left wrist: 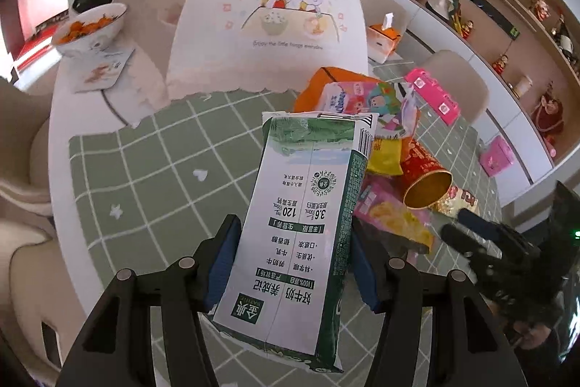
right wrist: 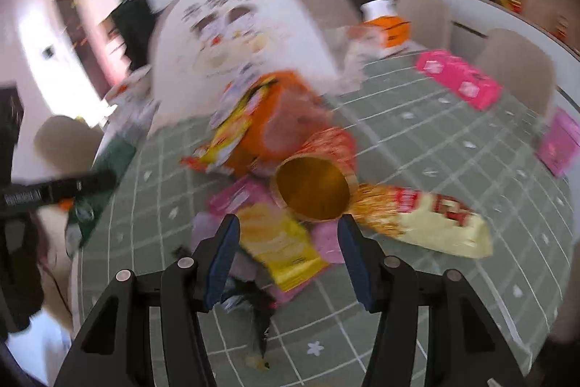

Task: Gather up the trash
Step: 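Lift the milk carton with the left tool while the right tool grasps a dark wrapper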

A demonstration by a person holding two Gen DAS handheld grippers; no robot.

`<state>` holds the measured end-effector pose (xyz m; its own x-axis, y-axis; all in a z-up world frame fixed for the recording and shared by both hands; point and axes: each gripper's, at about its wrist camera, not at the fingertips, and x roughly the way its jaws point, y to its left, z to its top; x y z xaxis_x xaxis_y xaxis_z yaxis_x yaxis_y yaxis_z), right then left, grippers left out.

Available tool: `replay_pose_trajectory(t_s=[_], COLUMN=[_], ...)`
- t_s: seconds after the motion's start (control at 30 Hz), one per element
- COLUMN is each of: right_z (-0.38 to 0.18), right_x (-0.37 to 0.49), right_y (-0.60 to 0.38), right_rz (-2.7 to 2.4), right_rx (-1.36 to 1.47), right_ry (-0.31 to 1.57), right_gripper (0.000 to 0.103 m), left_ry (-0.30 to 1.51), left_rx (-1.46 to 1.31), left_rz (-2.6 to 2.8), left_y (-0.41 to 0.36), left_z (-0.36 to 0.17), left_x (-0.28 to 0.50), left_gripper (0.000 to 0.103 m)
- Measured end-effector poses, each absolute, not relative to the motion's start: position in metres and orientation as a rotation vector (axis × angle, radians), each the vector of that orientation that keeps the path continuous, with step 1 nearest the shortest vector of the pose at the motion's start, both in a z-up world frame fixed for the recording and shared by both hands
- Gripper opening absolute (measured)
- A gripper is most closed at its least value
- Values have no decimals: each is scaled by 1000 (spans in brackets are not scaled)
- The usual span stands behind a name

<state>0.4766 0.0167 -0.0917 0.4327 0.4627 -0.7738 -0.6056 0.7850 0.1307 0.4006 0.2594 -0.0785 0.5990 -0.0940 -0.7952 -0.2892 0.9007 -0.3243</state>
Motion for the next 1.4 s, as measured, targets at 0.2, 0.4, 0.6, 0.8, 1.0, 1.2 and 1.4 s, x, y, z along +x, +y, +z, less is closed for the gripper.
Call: replay_pose_trajectory(t_s=[0.2,0.4,0.6,0.8,1.0,1.2,1.4], right_z=[-93,-122,-147,-134,-92,-89,-127], right_x=[460,438,446,429,402,384,390], right_y=[32,47,46,37,8,2,19], right_rz=[826,796,676,637,513,501,604], right_rx=[-208,-305,-278,-149,-45,-125,-233], right_ry=[908,970,1024,1063,979,948,964], right_gripper=[50,35,35,21,6,39,39], left_ry=[913,923,918,907,865,848,831], left_rx=[-495,-488,-453,-409,-391,-418,-380], left_rz=[190,194,147,54,-65,-68,7], left_y=[270,274,277,273,265,268,261], left_z=[-82,-81,-73,-69,-57,-48,-47], left_x=[376,363,357,358,363,360,336], left_gripper=[59,59,59,59,59,59,59])
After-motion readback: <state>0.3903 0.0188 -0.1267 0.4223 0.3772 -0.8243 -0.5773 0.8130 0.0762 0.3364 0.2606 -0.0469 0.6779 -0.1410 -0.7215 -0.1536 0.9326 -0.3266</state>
